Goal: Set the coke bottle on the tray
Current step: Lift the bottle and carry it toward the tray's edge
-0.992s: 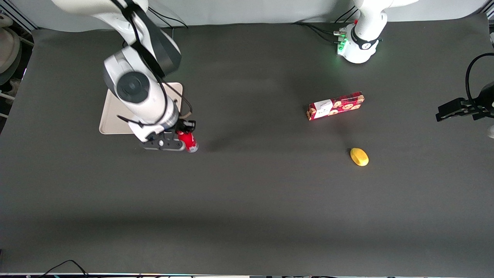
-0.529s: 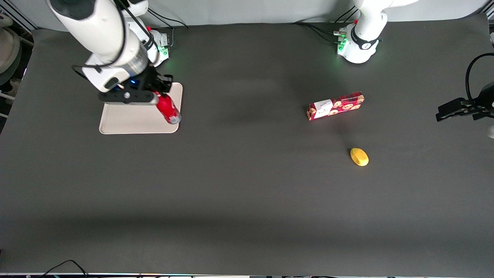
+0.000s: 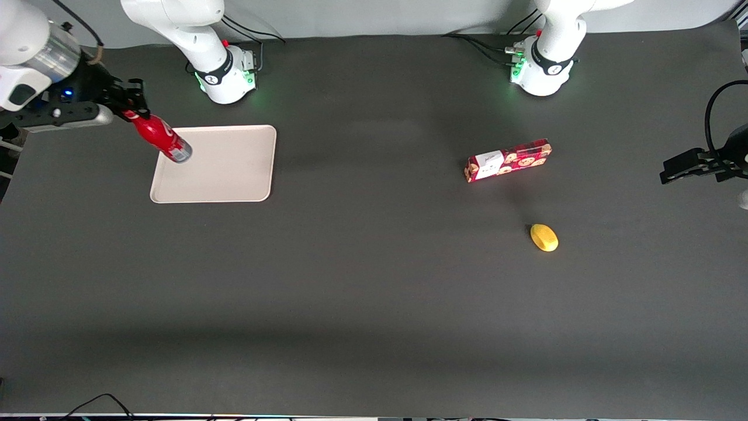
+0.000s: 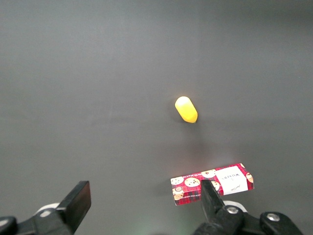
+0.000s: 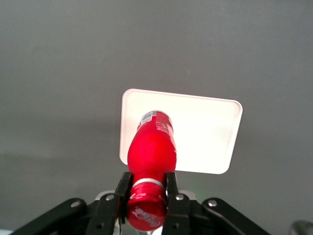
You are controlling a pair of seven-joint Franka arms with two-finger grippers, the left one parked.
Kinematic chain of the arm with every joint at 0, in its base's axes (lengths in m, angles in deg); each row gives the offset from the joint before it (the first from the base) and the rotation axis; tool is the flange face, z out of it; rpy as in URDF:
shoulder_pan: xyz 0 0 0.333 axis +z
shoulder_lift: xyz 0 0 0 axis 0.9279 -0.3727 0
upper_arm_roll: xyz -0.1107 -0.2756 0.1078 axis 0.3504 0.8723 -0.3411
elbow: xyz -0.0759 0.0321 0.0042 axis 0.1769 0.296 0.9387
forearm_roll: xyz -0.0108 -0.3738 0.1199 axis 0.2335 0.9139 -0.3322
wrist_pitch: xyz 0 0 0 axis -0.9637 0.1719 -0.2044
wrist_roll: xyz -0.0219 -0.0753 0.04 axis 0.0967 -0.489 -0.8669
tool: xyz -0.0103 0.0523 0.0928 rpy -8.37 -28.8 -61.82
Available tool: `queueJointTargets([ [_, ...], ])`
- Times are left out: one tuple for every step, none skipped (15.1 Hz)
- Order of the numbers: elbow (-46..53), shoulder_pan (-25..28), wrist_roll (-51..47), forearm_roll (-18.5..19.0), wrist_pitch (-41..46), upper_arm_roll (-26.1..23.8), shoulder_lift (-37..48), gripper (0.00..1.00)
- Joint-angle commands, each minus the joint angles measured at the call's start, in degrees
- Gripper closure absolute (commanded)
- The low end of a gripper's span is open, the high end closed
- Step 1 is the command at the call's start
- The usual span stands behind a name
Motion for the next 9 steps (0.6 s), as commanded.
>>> queueJointTargets([
  [-20.7,-0.2,10.2,-0.5,-9.8,6.7,13.7,1.0],
  [-24.0,-0.3,12.4,1.0,-11.9,8.6,15.2,1.0],
  [-25.8,-0.3,13.2,3.7,-13.1,10.3,15.5,1.0],
  [-26.4,-0.3,14.1,6.4,-13.5,11.5,15.3,1.0],
  [-27.2,-0.3,14.9,8.6,-14.0,12.6,15.1,1.0],
  [-28.5,-0.3,15.3,10.8,-15.0,13.7,15.0,1.0],
  [-30.0,-0.3,15.5,12.3,-16.4,15.0,15.0,1.0],
  [-32.0,-0.3,16.6,13.1,-18.4,16.6,14.8,1.0],
  [-34.2,-0.3,18.2,13.2,-20.8,18.0,14.7,1.0],
])
